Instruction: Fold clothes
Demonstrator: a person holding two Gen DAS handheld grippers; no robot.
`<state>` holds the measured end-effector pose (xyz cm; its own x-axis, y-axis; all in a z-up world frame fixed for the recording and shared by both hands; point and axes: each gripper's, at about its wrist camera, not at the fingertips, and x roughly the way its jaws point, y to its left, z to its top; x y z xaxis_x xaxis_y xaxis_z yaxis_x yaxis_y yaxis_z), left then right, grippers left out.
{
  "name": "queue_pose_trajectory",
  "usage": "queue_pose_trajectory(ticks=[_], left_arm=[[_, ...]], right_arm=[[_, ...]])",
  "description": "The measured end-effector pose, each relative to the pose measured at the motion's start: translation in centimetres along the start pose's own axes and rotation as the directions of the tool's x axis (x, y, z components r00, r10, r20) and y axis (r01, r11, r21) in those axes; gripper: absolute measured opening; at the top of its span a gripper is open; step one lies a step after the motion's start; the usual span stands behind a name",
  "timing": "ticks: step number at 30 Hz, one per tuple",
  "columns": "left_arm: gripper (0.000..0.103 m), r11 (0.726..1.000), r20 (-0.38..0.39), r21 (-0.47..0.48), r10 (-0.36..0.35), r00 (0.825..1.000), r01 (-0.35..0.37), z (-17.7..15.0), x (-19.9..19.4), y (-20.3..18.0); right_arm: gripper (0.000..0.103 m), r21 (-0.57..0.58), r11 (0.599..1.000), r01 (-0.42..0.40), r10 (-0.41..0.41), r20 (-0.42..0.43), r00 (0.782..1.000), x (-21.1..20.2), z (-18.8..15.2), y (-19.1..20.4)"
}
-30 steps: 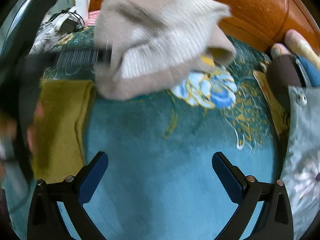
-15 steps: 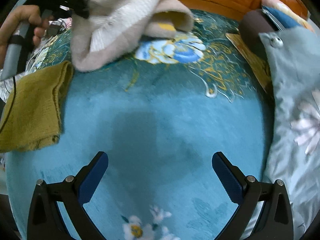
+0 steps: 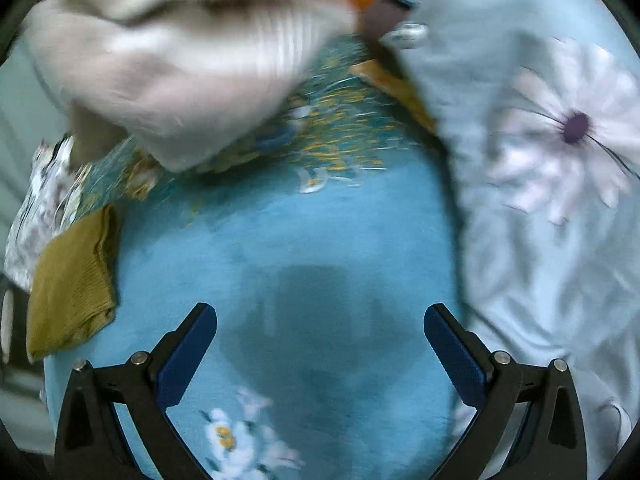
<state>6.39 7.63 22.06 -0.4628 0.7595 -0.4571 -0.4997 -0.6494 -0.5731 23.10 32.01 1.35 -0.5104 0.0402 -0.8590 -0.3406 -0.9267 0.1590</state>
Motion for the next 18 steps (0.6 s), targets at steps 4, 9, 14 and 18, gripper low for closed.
queue_pose_trajectory(ticks=[4,9,14,18], left_arm=[[0.008,0.999,-0.085,-0.046,-0.033,0.996,0.029,-8.5,-3.1,2.0],[0.008,0.993,-0.300,-0.011,0.107,0.948,-0.115,-18.3,-4.9,5.5],[0.008,0.984,-0.502,0.000,0.154,0.851,-0.178,-26.9,-4.5,7.0],[0.008,0.984,-0.520,0.042,0.169,0.837,-0.173,-28.3,-3.6,6.3]], right_arm=[[0.103,0.086,0.994,0.061,-0.063,0.018,0.998,-0.8,-1.5,-3.9],[0.103,0.202,0.978,0.050,-0.061,0.047,0.997,-1.5,-2.7,-6.8],[0.103,0.178,0.983,0.031,-0.049,0.094,0.994,-2.1,-2.3,-6.2],[0.103,0.129,0.992,0.003,-0.019,0.117,0.993,-2.0,-1.5,-5.0]])
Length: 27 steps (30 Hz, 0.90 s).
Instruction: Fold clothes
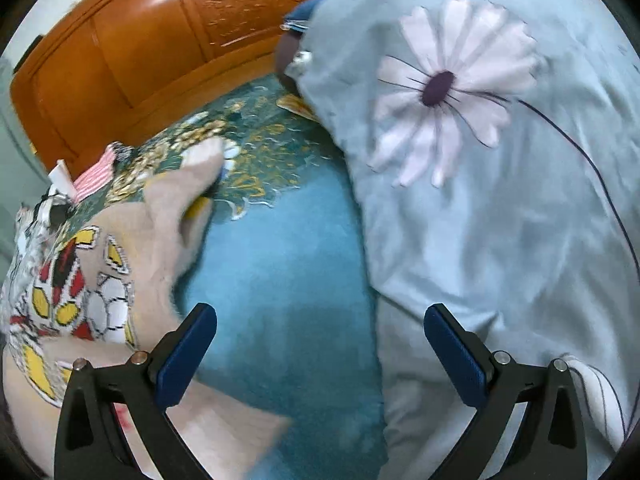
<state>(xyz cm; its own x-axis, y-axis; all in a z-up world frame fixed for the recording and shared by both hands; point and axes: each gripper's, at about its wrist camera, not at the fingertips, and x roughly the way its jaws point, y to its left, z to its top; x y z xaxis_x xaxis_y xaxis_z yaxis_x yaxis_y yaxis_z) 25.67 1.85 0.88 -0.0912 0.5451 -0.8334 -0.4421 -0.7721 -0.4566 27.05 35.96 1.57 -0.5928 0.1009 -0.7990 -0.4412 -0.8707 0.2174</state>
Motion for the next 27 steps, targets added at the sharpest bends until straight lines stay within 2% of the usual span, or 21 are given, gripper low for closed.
queue_pose_trajectory(ticks=[2,5,6,7,9,12,14,16,19,21,24,27], left_arm=[[0.010,0.999,0.014,0.051,0.015,1.000,-0.016,0.7,-0.6,-0.6],[0.016,0.998,0.020,0.055,-0.027,0.999,0.026,2.5,-1.8,-0.3],[0.023,0.998,0.016,0.050,-0.045,0.999,0.044,3.0,-2.2,0.0],[0.035,0.997,0.007,0.048,-0.063,0.998,0.063,3.3,-2.7,0.2],[0.047,0.994,-0.015,0.045,-0.098,0.995,0.099,3.9,-3.8,0.7],[0.054,0.990,0.005,0.066,-0.125,0.992,0.124,4.2,-6.0,1.2],[0.062,0.991,0.045,0.082,-0.112,0.993,0.108,4.4,-7.5,1.5],[0.064,0.990,0.081,0.098,-0.110,0.991,0.102,5.5,-8.5,1.3],[0.070,0.995,0.177,0.099,-0.050,0.983,0.033,6.7,-10.7,2.3],[0.070,0.998,0.232,0.048,0.018,0.973,-0.029,7.3,-11.7,3.7],[0.070,0.998,0.224,-0.056,0.049,0.973,-0.038,7.5,-11.6,5.8],[0.070,0.989,0.231,-0.142,0.075,0.970,-0.043,7.1,-11.2,7.6]], right_arm=[[0.103,-0.010,0.998,-0.065,0.065,-0.020,0.998,0.6,0.1,0.8],[0.103,-0.028,0.983,-0.183,0.180,-0.085,0.980,1.6,0.1,2.1],[0.103,-0.032,0.975,-0.219,0.214,-0.119,0.970,2.1,-0.1,2.6],[0.103,-0.034,0.968,-0.248,0.240,-0.156,0.958,2.6,-0.4,3.0],[0.103,-0.037,0.957,-0.289,0.274,-0.216,0.937,3.9,-0.7,3.7],[0.103,-0.041,0.951,-0.305,0.285,-0.264,0.922,5.3,-0.6,4.5],[0.103,-0.013,0.946,-0.325,0.309,-0.274,0.911,6.0,0.1,4.6],[0.103,0.023,0.939,-0.344,0.336,-0.285,0.898,6.7,0.8,4.8],[0.102,0.056,0.931,-0.361,0.359,-0.327,0.874,8.2,1.5,6.0],[0.097,0.041,0.932,-0.361,0.352,-0.349,0.868,9.0,1.8,7.0],[0.085,0.010,0.940,-0.341,0.315,-0.409,0.857,10.7,2.4,8.9],[0.084,0.012,0.940,-0.342,0.309,-0.459,0.833,12.3,2.6,10.9]])
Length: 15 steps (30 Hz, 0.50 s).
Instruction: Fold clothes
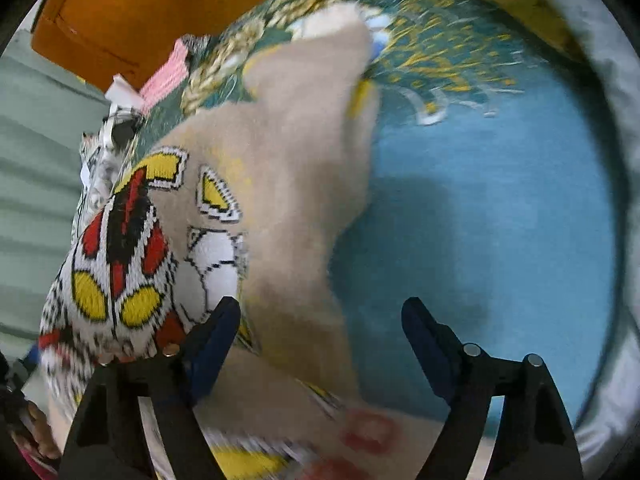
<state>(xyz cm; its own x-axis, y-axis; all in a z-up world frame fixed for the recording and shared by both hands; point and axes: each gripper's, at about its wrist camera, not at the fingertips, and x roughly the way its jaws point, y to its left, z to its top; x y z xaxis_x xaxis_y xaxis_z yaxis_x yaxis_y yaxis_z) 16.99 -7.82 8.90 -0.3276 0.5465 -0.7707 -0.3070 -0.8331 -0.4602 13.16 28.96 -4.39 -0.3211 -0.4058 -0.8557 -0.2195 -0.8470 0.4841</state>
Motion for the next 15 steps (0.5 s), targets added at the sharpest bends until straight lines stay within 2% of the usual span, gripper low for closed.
queue_pose_trajectory(ticks=[3,5,6,7,8,9,10,12,14,15], left_arm=[[0.070,0.995,0.002,-0.096,0.001,1.000,-0.001,0.5,1.4,1.1],[0.070,0.992,0.010,-0.125,-0.007,1.000,0.008,1.0,1.6,1.6],[0.070,0.992,0.022,-0.129,-0.002,1.000,0.005,1.4,1.7,1.6],[0.071,0.992,0.032,-0.128,0.004,0.999,0.000,1.7,1.8,1.6],[0.071,0.992,0.038,-0.128,0.015,0.999,-0.010,2.0,2.1,1.6],[0.071,0.991,0.038,-0.130,0.029,0.999,-0.023,2.3,2.5,1.6],[0.071,0.990,0.036,-0.133,0.044,0.998,-0.039,2.8,3.1,1.6],[0.071,0.987,0.034,-0.142,0.075,0.997,-0.069,3.7,4.5,1.3],[0.071,0.981,0.031,-0.161,0.117,0.993,-0.111,4.7,6.3,1.0],[0.071,0.979,0.027,-0.174,0.111,0.993,-0.105,5.1,7.2,0.7]], right_arm=[[0.084,0.024,1.000,0.004,-0.003,-0.048,0.999,2.0,0.9,1.1],[0.081,0.056,0.998,0.027,-0.022,-0.092,0.996,3.1,0.9,1.1],[0.074,0.062,0.997,0.036,-0.030,-0.094,0.995,3.4,0.6,1.3],[0.070,0.067,0.997,0.045,-0.039,-0.097,0.995,3.6,0.3,1.5],[0.061,0.072,0.996,0.054,-0.047,-0.100,0.994,3.8,0.0,1.7],[0.042,0.067,0.996,0.060,-0.053,-0.099,0.994,3.8,-0.2,1.9],[0.027,0.054,0.997,0.061,-0.056,-0.092,0.994,3.5,-0.4,2.2],[0.021,0.031,0.997,0.069,-0.067,-0.069,0.995,2.5,-0.7,2.5],[0.017,-0.042,0.989,0.139,-0.140,-0.030,0.990,0.9,-0.9,3.0],[0.017,-0.074,0.980,0.182,-0.183,-0.005,0.983,0.0,-0.9,3.1]])
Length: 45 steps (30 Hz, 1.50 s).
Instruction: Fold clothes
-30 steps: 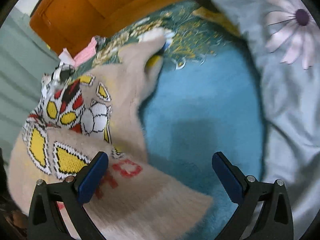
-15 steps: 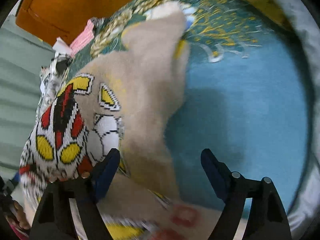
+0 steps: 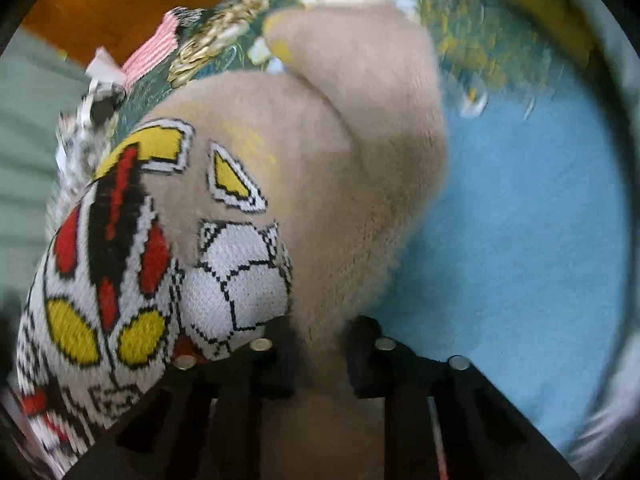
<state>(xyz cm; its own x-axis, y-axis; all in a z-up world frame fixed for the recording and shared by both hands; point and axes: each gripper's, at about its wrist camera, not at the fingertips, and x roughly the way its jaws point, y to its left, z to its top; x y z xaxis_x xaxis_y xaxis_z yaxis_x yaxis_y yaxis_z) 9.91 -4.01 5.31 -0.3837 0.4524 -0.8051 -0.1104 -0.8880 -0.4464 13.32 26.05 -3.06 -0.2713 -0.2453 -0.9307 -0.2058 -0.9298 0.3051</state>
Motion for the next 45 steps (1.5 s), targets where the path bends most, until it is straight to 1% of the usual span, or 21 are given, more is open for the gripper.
queue_pose_trajectory(ticks=[2,3,5,6,7,8,11,14,16,18,20,23,26,29,30,31,33,36,39,43,45], left_arm=[[0.071,0.999,-0.018,-0.032,-0.028,0.999,0.028,0.4,1.6,-1.1],[0.071,0.998,-0.026,-0.049,-0.042,0.999,0.041,0.6,2.3,-1.6],[0.071,0.996,-0.060,-0.068,-0.060,0.996,0.055,0.8,4.1,-3.1],[0.071,0.998,-0.078,-0.057,-0.036,0.996,0.032,0.8,5.2,-4.1],[0.071,0.999,-0.085,-0.033,0.008,0.996,-0.011,0.7,6.1,-5.0],[0.071,0.998,-0.086,-0.007,0.056,0.995,-0.057,0.6,6.8,-5.8],[0.071,0.982,-0.083,0.075,0.178,0.981,-0.172,0.4,8.5,-8.0],[0.071,0.961,-0.076,0.138,0.251,0.965,-0.239,0.2,9.7,-9.1],[0.071,0.940,-0.082,0.143,0.323,0.943,-0.309,0.6,10.7,-9.3],[0.071,0.925,-0.098,0.131,0.370,0.924,-0.357,1.0,12.1,-9.4],[0.071,0.909,-0.115,0.130,0.410,0.905,-0.396,1.2,13.7,-9.6],[0.071,0.862,-0.142,0.149,0.504,0.852,-0.485,0.8,16.3,-10.0],[0.071,0.814,-0.118,0.211,0.571,0.813,-0.541,-0.1,17.4,-10.7],[0.069,0.797,-0.065,0.248,0.580,0.812,-0.550,-1.0,17.3,-11.3],[0.059,0.797,-0.058,0.252,0.578,0.814,-0.548,-1.1,17.3,-11.2],[0.038,0.804,-0.070,0.240,0.573,0.817,-0.544,-1.2,17.2,-10.9],[0.017,0.822,-0.107,0.204,0.559,0.822,-0.532,-1.4,16.9,-10.2],[0.013,0.819,-0.077,0.172,0.565,0.821,-0.547,-1.5,15.3,-10.1],[0.012,0.818,0.012,0.173,0.556,0.831,-0.549,-1.1,12.4,-12.1],[0.011,0.851,0.264,0.174,0.444,0.856,-0.495,0.0,3.6,-15.6],[0.011,0.855,0.370,0.161,0.411,0.833,-0.493,0.5,-0.6,-15.3]], right_arm=[[0.016,-0.042,0.993,0.107,-0.105,0.062,0.993,-2.3,0.0,-0.8],[0.016,-0.058,0.981,0.185,-0.178,0.106,0.978,-3.5,0.0,-1.3],[0.016,-0.090,0.920,0.383,-0.357,0.213,0.909,-5.8,-0.3,-2.2],[0.016,-0.083,0.891,0.447,-0.417,0.244,0.876,-6.6,-0.4,-2.9],[0.016,-0.057,0.882,0.467,-0.442,0.244,0.863,-7.1,-0.4,-3.9],[0.016,-0.029,0.886,0.463,-0.445,0.229,0.866,-7.4,-0.4,-5.1],[0.017,0.024,0.919,0.395,-0.392,0.185,0.901,-7.4,-1.1,-7.5],[0.021,0.042,0.938,0.345,-0.346,0.190,0.919,-7.6,-1.2,-7.7],[0.027,0.065,0.949,0.309,-0.316,0.210,0.925,-8.3,-1.3,-7.6],[0.047,0.086,0.953,0.290,-0.303,0.253,0.919,-9.5,-1.8,-7.5],[0.055,0.107,0.956,0.272,-0.292,0.301,0.908,-10.9,-2.5,-7.7],[0.056,0.152,0.964,0.217,-0.257,0.343,0.903,-12.1,-3.8,-8.4],[0.057,0.190,0.970,0.150,-0.211,0.364,0.907,-12.1,-5.2,-9.0],[0.057,0.210,0.974,0.082,-0.157,0.373,0.915,-11.6,-6.6,-9.5],[0.057,0.214,0.975,0.053,-0.132,0.378,0.916,-11.4,-7.1,-9.6],[0.057,0.218,0.976,0.019,-0.104,0.388,0.916,-11.3,-7.7,-9.8],[0.057,0.229,0.973,-0.037,-0.061,0.408,0.911,-11.1,-8.7,-10.1],[0.057,0.231,0.968,-0.096,-0.012,0.429,0.903,-11.1,-9.6,-10.6],[0.057,0.221,0.964,-0.147,0.029,0.462,0.886,-11.8,-10.8,-11.2],[0.057,0.209,0.953,-0.221,0.089,0.505,0.859,-12.8,-12.0,-12.1],[0.057,0.205,0.947,-0.249,0.110,0.519,0.848,-13.3,-12.4,-12.3]])
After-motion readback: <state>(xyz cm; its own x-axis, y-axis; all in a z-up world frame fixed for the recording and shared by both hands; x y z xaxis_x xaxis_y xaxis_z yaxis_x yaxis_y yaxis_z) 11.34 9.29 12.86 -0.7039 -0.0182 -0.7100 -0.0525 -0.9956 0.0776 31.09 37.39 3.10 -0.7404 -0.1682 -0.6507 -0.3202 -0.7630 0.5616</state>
